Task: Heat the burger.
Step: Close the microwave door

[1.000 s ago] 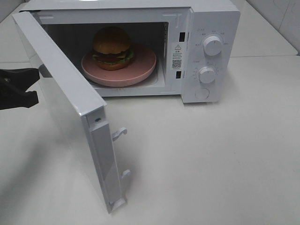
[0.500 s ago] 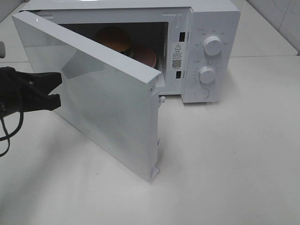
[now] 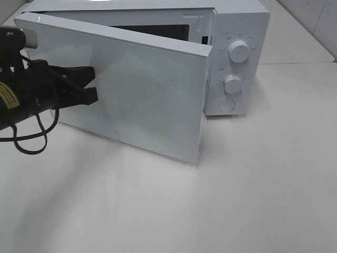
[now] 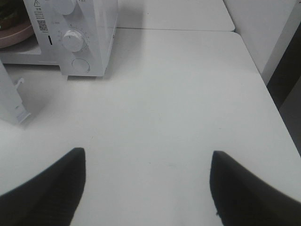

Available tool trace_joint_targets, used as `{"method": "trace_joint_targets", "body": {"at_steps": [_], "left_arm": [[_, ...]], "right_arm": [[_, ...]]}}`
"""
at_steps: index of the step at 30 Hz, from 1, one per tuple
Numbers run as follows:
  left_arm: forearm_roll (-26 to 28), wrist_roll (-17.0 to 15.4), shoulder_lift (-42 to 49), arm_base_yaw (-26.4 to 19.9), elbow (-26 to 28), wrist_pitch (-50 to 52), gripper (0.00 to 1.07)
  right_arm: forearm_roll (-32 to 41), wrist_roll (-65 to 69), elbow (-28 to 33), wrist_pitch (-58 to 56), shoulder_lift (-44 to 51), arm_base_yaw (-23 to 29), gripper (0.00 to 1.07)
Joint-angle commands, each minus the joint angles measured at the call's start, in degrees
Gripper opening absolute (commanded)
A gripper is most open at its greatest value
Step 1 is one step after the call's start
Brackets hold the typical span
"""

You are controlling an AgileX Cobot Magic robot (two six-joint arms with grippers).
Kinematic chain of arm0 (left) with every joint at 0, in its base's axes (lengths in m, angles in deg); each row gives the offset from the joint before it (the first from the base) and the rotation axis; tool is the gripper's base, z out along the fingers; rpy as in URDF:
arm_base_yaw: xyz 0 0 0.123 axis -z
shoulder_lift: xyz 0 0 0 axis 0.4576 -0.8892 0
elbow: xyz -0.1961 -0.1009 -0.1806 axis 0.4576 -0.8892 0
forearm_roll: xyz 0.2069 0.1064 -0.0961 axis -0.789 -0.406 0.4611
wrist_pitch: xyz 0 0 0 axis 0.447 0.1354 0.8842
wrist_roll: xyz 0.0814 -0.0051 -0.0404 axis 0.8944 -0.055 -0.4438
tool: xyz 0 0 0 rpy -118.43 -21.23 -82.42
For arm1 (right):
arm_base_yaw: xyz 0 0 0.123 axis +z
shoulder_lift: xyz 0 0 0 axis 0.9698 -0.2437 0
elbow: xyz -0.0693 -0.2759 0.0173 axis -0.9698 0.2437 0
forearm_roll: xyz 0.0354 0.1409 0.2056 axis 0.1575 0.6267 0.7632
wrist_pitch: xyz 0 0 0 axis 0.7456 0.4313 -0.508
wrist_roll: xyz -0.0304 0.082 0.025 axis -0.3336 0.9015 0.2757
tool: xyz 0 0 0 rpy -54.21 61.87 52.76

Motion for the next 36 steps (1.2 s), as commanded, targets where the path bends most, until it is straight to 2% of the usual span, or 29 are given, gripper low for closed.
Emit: {"method": "trace_joint_targets", "body": {"at_steps": [1,2,4,6,12,30,36], "left_arm": [[3.0,1.3,-0.9,2.3,2.7,-2.2,0.00],[3.0,1.3,-0.9,2.3,2.7,-2.2,0.00],[5.0,4.0,-2.1,4.5,5.5,-4.3,0.00],[5.8,4.4,-2.5,5.0,6.2,-4.6,0.00],[10.3,4.6,-5.6,7.6,10.9,-6.1,0.00],[15.6,4.9,-12.5,11.1,22.6,-10.2,0.00],[19.0,8.5,-15.0,12.8,26.9,-12.2,0.00]], "right_arm": [[0.1,-0.5,0.1,0.4,1.6,-0.2,0.70],[0.1,-0.5,0.1,0.4,1.6,-0.2,0.70],[0.1,-0.5,0.1,0.4,1.6,-0.2,0.70],[0.1,-0.5,0.1,0.4,1.6,-0.2,0.70],[0.1,-0.5,0.1,0.4,1.6,-0.2,0.70],[0.1,-0.5,0.1,0.4,1.6,-0.2,0.70],[0.1,-0.5,0.1,0.4,1.6,-0.2,0.70]]}}
